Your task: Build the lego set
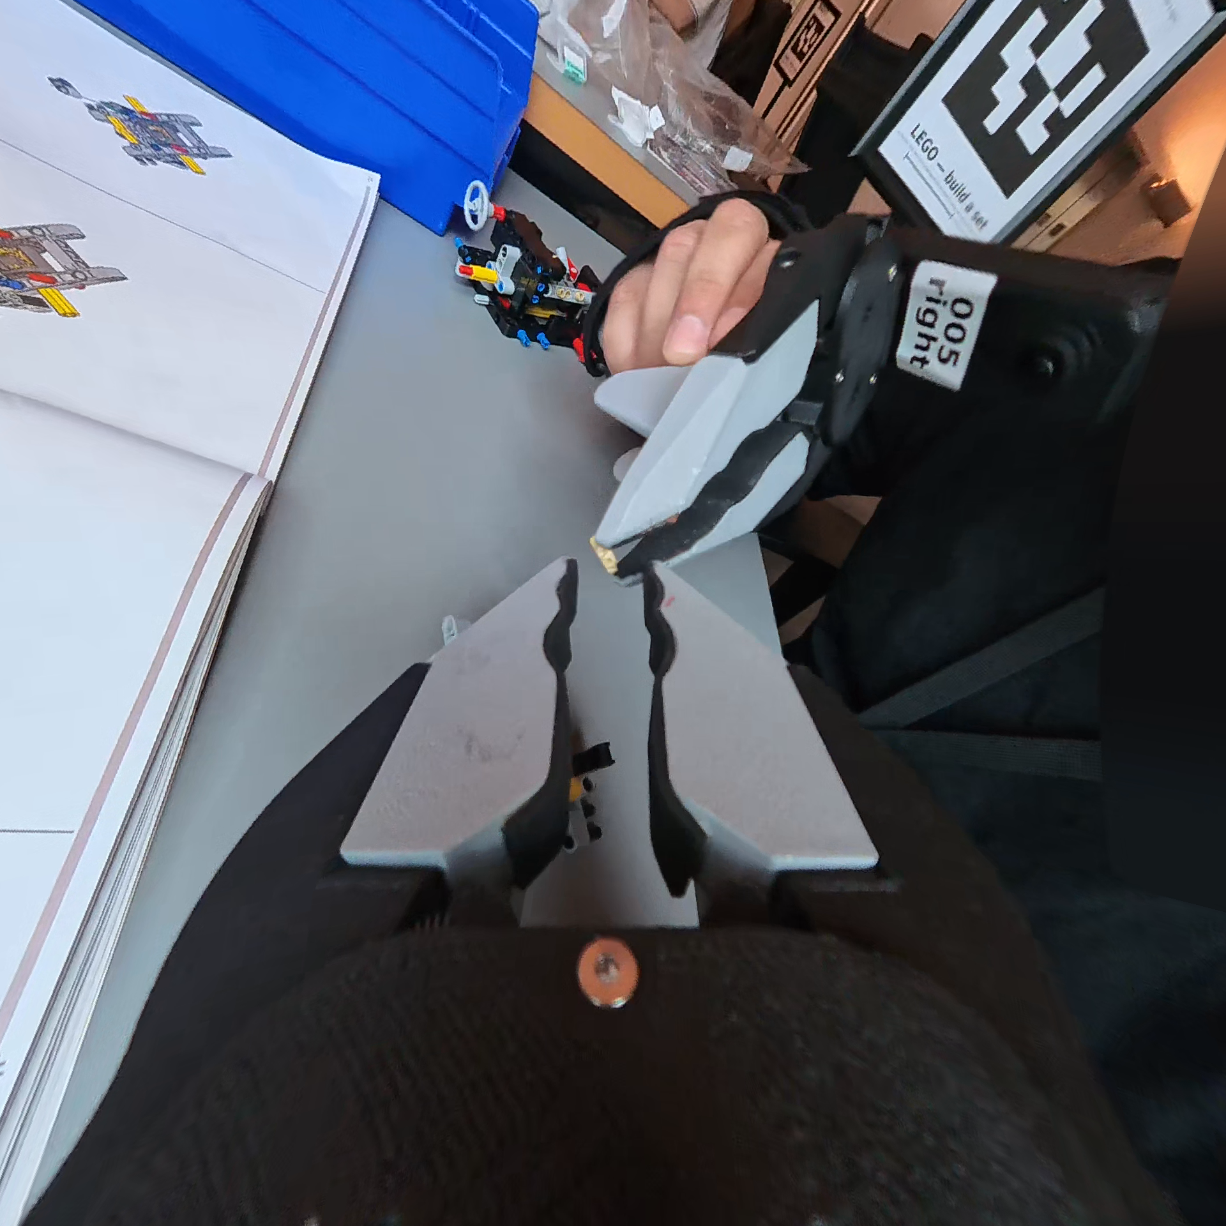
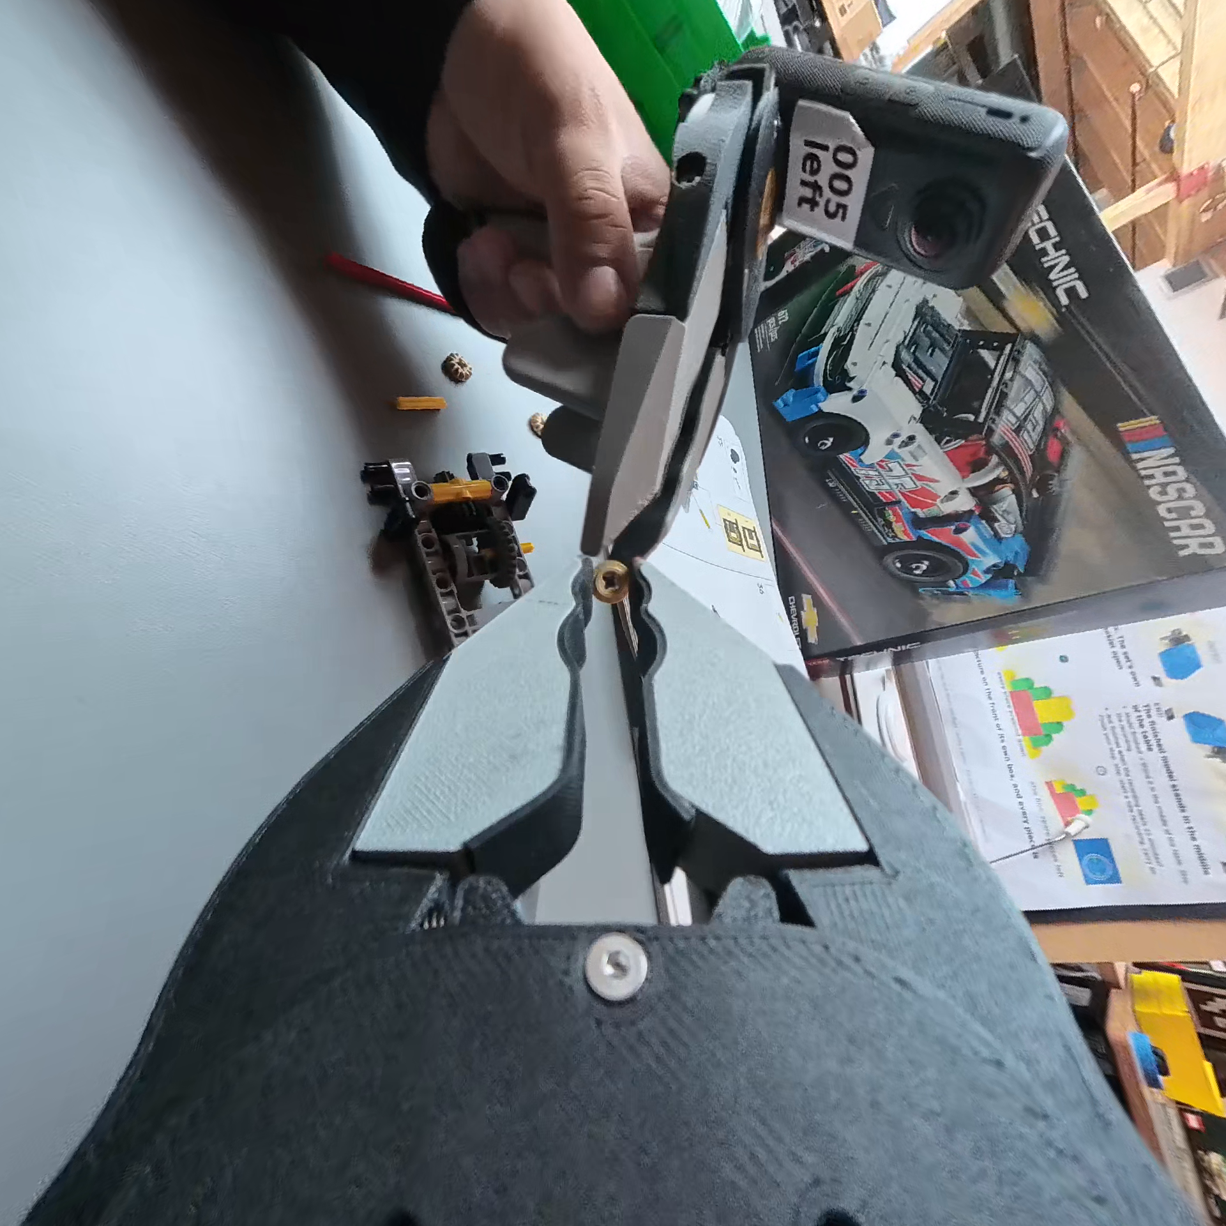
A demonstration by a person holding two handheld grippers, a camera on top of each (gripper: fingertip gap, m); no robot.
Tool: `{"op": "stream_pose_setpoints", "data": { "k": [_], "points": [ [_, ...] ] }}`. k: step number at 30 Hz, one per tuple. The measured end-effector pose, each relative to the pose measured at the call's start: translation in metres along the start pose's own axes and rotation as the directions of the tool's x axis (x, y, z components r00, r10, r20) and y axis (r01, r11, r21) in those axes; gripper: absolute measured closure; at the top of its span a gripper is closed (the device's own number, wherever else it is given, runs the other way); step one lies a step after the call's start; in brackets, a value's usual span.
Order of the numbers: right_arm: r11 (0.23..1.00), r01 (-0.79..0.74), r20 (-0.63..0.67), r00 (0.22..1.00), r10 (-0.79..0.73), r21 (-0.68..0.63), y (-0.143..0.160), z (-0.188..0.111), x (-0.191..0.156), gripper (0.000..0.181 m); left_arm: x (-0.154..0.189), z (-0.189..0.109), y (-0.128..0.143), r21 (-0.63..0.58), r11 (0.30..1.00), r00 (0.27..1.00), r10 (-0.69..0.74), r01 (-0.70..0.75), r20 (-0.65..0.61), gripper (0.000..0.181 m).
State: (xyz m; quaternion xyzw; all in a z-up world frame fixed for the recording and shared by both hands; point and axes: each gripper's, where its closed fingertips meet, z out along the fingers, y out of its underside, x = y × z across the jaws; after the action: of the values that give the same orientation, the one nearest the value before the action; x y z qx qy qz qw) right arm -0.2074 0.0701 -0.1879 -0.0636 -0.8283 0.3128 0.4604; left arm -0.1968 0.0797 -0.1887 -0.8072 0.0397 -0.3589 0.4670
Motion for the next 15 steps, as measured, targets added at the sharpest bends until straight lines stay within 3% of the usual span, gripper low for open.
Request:
{"op": "stream_pose_setpoints", "data": {
  "k": [3, 11, 15],
  "points": [
    [0.999, 0.028, -0.029, 0.999, -0.029, -0.019, 0.001, 0.001, 0.002, 0.174, 0.002, 0.000, -0.001, 0.009, 1.000, 1.000, -0.003, 0.003, -0.014, 0.173],
    [0.998, 0.052, -0.057, 0.997, -0.053, -0.022, -0.002, 0.001, 0.004, 0.174, 0.001, -0.002, -0.003, 0.030, 0.998, 0.998, -0.049, 0.050, -0.043, 0.169],
    [0.992, -0.102, 0.042, 0.994, 0.099, 0.071, -0.010, 0.000, -0.002, 0.174, 0.005, -0.012, -0.007, 0.034, 0.999, 0.998, 0.040, -0.038, -0.055, 0.166]
  ]
}}
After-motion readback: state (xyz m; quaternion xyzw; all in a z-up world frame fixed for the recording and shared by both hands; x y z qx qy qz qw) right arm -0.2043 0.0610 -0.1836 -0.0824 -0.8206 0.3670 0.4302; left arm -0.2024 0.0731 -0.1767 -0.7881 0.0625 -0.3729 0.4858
